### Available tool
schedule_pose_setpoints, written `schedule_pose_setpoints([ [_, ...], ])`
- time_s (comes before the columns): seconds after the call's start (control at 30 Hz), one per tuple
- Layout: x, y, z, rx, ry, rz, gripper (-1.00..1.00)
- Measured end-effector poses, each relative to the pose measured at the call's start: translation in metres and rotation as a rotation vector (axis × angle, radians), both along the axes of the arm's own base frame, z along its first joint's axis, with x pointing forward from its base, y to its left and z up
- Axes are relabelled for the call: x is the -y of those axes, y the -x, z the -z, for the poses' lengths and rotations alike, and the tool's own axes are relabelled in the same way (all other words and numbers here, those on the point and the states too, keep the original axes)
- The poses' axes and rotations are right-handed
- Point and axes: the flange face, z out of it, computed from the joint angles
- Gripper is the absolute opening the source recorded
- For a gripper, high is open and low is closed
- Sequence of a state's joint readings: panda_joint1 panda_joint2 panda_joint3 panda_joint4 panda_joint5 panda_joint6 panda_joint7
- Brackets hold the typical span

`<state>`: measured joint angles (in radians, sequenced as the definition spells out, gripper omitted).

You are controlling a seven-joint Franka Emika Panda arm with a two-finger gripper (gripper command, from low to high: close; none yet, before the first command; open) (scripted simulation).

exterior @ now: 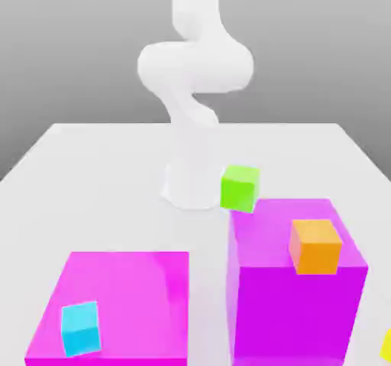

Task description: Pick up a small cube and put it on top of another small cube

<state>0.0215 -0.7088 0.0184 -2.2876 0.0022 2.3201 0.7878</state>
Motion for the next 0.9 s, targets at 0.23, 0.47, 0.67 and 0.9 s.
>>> schedule_pose_setpoints([
  [0.23, -0.061, -0.077, 0.084, -0.163, 0.058, -0.134, 0.00],
  [0.47, -0.131, -0.125, 0.184, -0.319, 0.118, -0.275, 0.00],
  [0.67, -0.203, -0.137, 0.282, -0.448, 0.173, -0.417, 0.00],
  [0.9, -0.263, -0.126, 0.405, -0.601, 0.230, -0.551, 0.00],
])
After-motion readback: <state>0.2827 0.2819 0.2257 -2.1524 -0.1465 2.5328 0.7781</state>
